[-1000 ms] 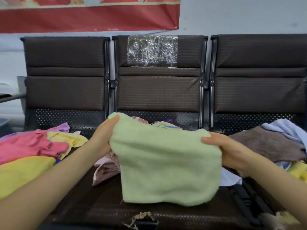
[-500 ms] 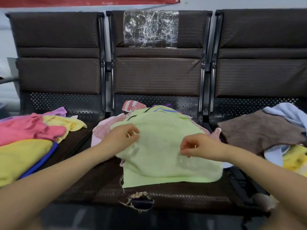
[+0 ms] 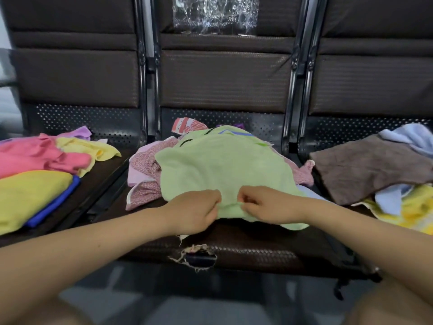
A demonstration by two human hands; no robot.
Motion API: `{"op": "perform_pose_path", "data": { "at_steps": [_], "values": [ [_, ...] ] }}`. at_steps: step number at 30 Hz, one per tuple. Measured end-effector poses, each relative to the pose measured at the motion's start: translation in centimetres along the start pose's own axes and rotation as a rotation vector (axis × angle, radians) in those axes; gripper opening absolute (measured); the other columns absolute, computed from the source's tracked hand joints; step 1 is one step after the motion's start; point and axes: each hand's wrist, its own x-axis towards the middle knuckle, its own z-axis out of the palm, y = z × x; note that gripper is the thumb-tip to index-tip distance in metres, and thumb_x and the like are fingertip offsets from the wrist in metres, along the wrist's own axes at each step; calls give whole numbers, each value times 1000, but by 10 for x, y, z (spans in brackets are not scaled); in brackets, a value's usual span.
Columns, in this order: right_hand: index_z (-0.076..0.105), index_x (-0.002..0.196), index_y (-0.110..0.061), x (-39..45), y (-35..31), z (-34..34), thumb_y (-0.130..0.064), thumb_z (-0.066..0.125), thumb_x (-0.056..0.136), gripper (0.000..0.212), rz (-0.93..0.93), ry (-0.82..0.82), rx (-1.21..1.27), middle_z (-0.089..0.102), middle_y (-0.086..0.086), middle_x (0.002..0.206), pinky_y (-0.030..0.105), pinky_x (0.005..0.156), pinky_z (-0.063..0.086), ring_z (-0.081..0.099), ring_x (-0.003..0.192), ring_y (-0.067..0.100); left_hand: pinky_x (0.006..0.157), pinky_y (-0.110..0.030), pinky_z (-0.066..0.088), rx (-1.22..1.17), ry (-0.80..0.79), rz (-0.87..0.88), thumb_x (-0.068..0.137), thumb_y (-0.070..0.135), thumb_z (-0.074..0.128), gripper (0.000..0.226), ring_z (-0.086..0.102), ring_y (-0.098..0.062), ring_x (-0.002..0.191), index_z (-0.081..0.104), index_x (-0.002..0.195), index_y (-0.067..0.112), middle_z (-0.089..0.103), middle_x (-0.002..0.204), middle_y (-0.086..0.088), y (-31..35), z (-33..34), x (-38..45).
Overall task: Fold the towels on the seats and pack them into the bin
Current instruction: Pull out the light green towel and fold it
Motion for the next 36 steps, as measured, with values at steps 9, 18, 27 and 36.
{"op": "perform_pose_path", "data": {
  "at_steps": [9, 18, 27, 36],
  "values": [
    [66, 80, -26, -11, -6, -38, -23, 62, 93, 13, -65, 84, 350, 60, -23, 68, 9, 66, 38, 51, 67, -7, 65, -13, 38, -421, 73, 51, 96, 38, 53, 17, 52, 0, 69, 58, 84, 28, 56, 71, 13, 0, -36, -2],
    [49, 77, 8, -10, 34, -59, -46, 60, 91, 57, 95, 117, 460, 46, 7, 71, 31, 66, 36, 45, 68, 17, 55, -20, 31, -416, 391, -177, 99, 30, 48, 39, 38, -5, 56, 48, 67, 8, 45, 63, 3, -49, -68, 11],
    [66, 71, -11, 28, 77, -61, -29, 62, 93, 29, 340, 622, 707, 59, -2, 65, 28, 62, 42, 50, 63, 12, 64, -30, 30, -533, 468, -555, 97, 19, 39, 27, 44, -19, 76, 48, 72, 12, 47, 77, -6, -96, -60, 42],
    [59, 90, -32, 48, 93, -41, -38, 71, 84, 15, 397, 376, 584, 62, -10, 85, 28, 75, 46, 58, 79, 8, 81, -25, 31, -396, 218, -460, 103, 26, 33, 27, 49, -21, 107, 55, 99, 11, 55, 112, -7, -87, -35, 62]
  ]
}}
